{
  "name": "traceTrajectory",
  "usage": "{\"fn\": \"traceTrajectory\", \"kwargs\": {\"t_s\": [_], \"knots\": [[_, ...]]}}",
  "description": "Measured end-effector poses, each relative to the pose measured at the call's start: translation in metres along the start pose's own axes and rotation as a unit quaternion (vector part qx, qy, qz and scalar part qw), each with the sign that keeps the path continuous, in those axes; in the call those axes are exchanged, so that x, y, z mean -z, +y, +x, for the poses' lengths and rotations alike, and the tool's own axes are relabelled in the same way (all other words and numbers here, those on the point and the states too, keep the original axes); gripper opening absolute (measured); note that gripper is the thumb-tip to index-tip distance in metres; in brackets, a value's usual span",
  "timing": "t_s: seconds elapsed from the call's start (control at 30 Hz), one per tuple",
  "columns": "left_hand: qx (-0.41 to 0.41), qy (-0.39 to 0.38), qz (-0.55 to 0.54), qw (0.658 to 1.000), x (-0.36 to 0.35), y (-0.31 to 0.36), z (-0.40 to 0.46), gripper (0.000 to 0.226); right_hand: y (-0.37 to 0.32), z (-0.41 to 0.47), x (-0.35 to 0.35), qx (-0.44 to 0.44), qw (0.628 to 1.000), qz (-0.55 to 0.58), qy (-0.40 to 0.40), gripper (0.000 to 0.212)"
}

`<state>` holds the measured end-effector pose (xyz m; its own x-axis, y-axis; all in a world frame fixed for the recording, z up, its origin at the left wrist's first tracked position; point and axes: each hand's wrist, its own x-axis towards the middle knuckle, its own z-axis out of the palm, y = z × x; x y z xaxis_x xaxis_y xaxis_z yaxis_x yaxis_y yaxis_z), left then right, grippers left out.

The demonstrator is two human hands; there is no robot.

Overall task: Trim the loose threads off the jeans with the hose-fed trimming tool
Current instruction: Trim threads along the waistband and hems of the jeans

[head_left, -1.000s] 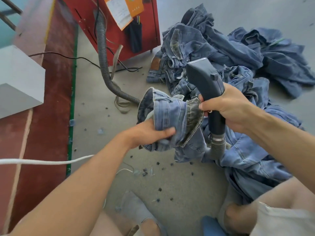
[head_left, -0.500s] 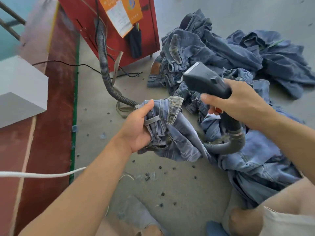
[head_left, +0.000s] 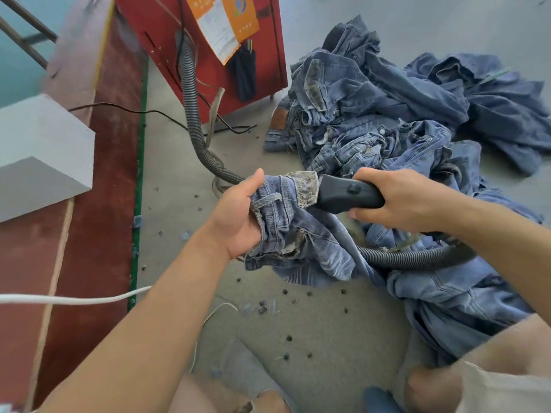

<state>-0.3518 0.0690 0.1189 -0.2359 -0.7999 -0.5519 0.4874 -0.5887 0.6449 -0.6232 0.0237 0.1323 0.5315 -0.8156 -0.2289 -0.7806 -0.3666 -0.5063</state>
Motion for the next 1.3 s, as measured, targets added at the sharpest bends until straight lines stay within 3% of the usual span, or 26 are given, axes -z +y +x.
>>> {"fn": "traceTrajectory", "kwargs": {"t_s": [0.17, 0.3, 0.5, 0.67, 0.8, 1.0, 1.2, 1.3], "knots": [[0.003, 0.037, -0.004, 0.999, 0.004, 0.004, 0.004, 0.061, -0.02, -0.007, 0.01, 0.048, 0.995, 0.065, 0.059, 0.026], [0.011, 0.071, -0.019, 0.997, 0.006, 0.004, 0.009, 0.059, -0.027, -0.014, 0.008, 0.076, 0.994, 0.063, 0.049, 0.027], [0.032, -0.013, -0.004, 0.999, -0.001, -0.002, 0.008, 0.058, -0.027, 0.0, -0.016, 0.035, 0.999, -0.014, 0.022, 0.028], [0.049, -0.063, 0.005, 0.997, -0.002, -0.005, 0.006, 0.065, -0.038, 0.0, -0.015, 0.071, 0.994, 0.049, 0.06, 0.029], [0.041, -0.082, -0.002, 0.996, 0.002, 0.001, 0.006, 0.073, -0.029, 0.005, 0.007, 0.047, 0.988, 0.075, 0.128, 0.025], [0.045, -0.143, -0.024, 0.988, 0.005, -0.002, 0.01, 0.083, -0.027, -0.003, 0.0, 0.042, 0.999, 0.025, -0.003, 0.025], [0.042, -0.156, -0.021, 0.987, 0.007, -0.004, 0.01, 0.096, -0.04, 0.005, -0.009, 0.077, 0.99, 0.088, 0.081, 0.026], [0.039, -0.187, -0.085, 0.978, 0.007, 0.001, 0.008, 0.108, -0.03, 0.005, 0.007, 0.055, 0.993, 0.07, 0.079, 0.025]]}}
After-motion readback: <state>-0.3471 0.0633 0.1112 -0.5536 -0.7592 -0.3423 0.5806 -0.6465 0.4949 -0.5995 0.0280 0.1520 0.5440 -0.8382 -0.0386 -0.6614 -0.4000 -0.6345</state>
